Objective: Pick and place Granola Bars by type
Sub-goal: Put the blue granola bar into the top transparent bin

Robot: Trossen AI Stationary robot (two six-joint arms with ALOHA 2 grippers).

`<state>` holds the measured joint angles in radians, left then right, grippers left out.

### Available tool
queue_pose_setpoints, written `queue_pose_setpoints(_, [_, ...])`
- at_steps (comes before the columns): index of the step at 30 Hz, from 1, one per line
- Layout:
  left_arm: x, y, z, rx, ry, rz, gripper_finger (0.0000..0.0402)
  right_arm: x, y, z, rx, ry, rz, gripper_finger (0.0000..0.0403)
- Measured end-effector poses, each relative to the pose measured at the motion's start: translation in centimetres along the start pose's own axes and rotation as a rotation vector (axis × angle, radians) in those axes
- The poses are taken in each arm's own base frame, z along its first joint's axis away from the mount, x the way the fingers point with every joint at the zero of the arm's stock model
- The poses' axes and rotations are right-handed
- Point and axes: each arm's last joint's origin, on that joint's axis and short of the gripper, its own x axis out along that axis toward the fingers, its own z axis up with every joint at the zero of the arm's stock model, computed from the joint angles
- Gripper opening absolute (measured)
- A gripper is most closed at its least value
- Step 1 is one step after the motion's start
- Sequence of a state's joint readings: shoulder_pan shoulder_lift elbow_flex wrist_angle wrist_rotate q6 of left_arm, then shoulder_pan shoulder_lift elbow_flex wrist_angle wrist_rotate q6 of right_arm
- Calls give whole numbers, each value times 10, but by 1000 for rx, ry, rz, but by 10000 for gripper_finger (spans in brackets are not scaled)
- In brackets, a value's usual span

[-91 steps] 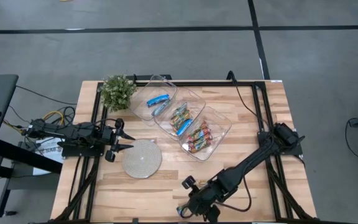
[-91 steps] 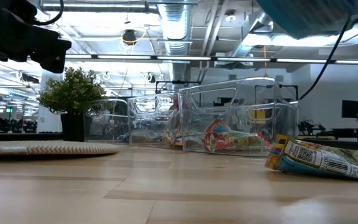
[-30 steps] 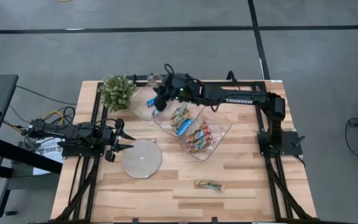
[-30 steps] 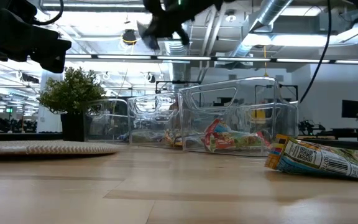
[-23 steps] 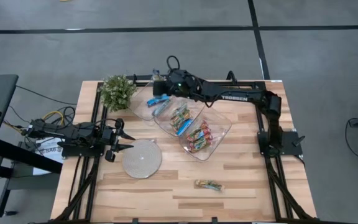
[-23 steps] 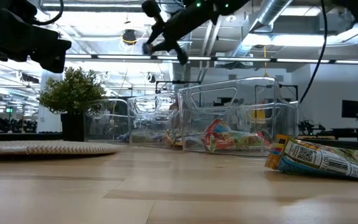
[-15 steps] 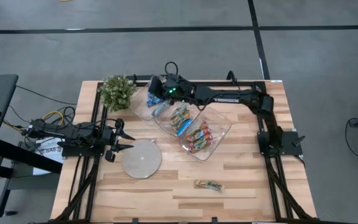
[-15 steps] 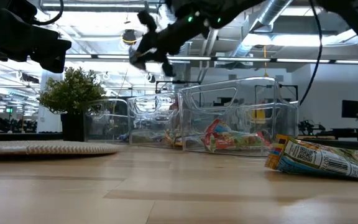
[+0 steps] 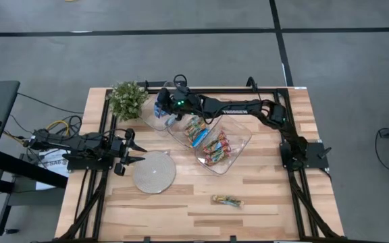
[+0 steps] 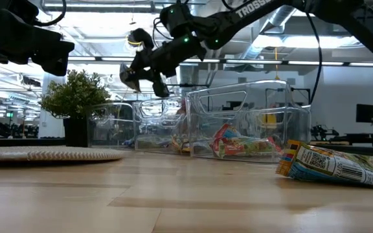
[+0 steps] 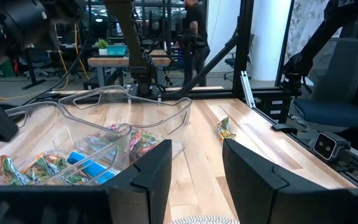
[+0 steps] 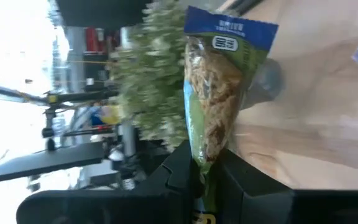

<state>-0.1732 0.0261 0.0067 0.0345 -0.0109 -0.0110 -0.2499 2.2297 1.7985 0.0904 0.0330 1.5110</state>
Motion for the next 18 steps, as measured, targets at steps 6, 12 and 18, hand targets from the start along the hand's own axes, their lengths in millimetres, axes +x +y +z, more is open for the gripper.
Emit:
queue_pose_setpoints(6, [0, 0, 0, 0, 0, 0, 138, 1, -6, 4, 1, -19, -47, 36])
queue_pose_setpoints(12, [0, 0, 0, 0, 0, 0, 138, 0, -13, 6, 0, -23, -126, 36])
queue_pose_setpoints(18, [0, 0, 0, 0, 0, 0, 138, -1, -19, 7, 11, -25, -185, 36])
